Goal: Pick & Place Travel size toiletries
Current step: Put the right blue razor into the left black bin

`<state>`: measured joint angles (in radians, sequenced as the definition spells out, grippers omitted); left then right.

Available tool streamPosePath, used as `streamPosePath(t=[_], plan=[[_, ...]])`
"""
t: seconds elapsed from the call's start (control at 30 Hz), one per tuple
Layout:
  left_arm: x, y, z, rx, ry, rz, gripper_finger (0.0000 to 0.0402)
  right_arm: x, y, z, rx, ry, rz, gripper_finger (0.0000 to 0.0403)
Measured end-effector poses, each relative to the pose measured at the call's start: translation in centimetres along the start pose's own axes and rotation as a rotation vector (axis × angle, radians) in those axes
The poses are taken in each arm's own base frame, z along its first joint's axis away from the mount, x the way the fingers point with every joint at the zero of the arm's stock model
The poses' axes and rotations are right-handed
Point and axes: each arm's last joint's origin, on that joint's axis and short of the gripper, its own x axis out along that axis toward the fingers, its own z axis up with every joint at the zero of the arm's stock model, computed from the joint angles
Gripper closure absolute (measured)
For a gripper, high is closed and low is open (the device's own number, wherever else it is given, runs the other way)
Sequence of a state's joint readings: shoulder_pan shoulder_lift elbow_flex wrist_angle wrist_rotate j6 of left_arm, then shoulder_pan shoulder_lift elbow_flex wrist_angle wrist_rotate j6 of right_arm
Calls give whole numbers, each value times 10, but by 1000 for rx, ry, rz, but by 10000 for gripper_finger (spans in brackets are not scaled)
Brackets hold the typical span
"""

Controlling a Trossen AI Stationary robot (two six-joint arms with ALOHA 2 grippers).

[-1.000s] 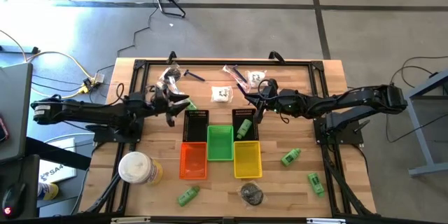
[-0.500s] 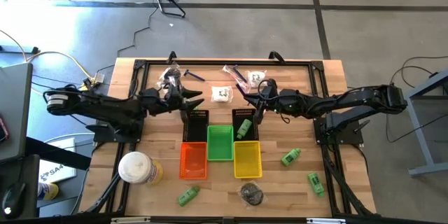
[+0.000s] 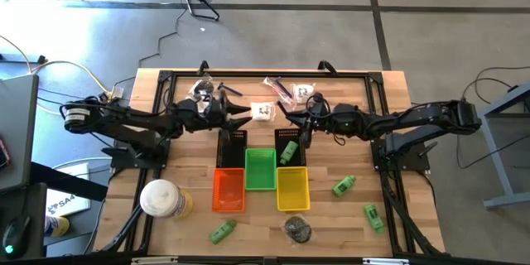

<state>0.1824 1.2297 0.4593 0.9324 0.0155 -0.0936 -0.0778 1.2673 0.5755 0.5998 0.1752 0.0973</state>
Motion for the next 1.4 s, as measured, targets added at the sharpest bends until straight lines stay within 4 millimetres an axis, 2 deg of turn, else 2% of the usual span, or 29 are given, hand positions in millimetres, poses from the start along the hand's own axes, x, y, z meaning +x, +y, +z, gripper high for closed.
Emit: streamPosePath(t=[0.23,0.6,0.83,1.03,1.4], plan=[[1,14,5,-53,-10,-18,250,18,5,-11,-14,-68,81,370],[4,14,-1,-59,11,-44,250,35,3,-25,0,-161,79,370],[33,16,-10,-90,54,-69,250,37,3,-27,2,-153,78,370],[57,15,-9,-72,60,-175,250,38,3,-30,-2,-119,74,370],[62,15,-10,-55,62,-194,250,38,2,-39,8,-24,68,370]])
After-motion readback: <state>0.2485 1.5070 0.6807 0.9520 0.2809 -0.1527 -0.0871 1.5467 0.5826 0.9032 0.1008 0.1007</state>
